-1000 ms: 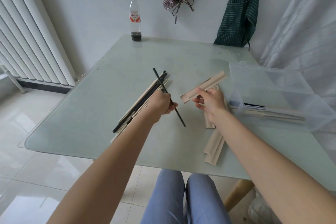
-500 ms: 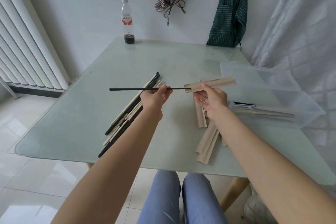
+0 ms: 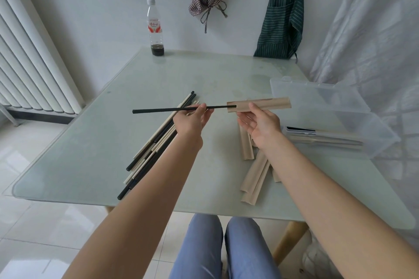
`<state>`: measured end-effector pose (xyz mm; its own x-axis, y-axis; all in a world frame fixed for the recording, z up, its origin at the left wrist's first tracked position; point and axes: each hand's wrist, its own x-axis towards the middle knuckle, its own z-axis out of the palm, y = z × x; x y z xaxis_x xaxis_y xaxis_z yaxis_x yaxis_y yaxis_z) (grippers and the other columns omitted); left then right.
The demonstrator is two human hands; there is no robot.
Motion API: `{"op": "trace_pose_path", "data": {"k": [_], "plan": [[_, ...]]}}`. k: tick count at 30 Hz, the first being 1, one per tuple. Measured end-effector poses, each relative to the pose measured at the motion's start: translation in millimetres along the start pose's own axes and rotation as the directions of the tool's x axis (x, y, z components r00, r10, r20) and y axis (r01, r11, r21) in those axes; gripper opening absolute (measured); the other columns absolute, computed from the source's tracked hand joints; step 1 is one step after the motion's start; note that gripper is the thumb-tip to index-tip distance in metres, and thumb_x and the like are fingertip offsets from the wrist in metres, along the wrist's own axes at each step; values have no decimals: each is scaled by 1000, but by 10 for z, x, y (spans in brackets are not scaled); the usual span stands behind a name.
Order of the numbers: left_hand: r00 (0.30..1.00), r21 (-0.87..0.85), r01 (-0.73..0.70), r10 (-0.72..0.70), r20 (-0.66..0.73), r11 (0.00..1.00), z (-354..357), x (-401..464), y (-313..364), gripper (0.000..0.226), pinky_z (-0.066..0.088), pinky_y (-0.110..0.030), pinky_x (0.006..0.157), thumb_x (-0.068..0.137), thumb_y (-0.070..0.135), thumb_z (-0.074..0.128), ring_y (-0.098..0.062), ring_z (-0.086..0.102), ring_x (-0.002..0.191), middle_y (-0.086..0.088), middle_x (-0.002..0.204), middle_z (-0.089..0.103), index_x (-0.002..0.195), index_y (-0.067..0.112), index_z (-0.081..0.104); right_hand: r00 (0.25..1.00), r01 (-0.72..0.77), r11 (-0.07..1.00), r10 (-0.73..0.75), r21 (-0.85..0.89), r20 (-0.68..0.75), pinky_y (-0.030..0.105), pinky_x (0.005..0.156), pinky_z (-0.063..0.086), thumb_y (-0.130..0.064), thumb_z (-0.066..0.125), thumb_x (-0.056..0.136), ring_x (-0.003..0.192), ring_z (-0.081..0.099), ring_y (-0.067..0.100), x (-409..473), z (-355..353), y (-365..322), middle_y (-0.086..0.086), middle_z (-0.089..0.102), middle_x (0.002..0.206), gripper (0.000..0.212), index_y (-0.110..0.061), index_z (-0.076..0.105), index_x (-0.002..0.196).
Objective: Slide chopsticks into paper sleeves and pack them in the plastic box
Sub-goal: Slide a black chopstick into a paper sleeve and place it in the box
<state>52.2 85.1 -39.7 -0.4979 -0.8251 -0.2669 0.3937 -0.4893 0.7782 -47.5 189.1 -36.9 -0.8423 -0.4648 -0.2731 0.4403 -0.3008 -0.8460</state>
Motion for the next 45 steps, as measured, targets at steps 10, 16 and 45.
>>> {"op": "trace_pose_path", "data": {"k": [10, 16, 45], "plan": [[1000, -3, 5, -5, -1, 1000, 12, -16, -29, 15, 58, -20, 70, 86, -10, 59, -16, 68, 58, -17, 90, 60, 80, 2, 54, 999, -19, 1000, 19, 5, 41, 27, 58, 58, -12, 55, 94, 61, 67, 16, -19, -10, -11, 10, 63, 81, 12, -7, 58, 83], [999, -18, 6, -5, 40, 1000, 9, -38, -40, 9, 58, -20, 70, 87, -9, 58, -15, 68, 57, -14, 82, 61, 90, -1, 55, 999, -34, 999, 34, 0, 38, 26, 58, 58, -11, 56, 93, 75, 65, 21, -23, -16, -30, 12, 64, 87, 5, -8, 57, 88], [998, 2, -47, 47, 33, 999, 122, -99, -84, 12, 57, -24, 78, 86, -5, 61, -15, 70, 61, -10, 81, 64, 81, 4, 55, 997, -6, 999, 2, 41, 77, 26, 61, 59, -11, 61, 90, 76, 66, 22, -65, -6, -29, 14, 66, 89, 6, -5, 59, 90]]}}
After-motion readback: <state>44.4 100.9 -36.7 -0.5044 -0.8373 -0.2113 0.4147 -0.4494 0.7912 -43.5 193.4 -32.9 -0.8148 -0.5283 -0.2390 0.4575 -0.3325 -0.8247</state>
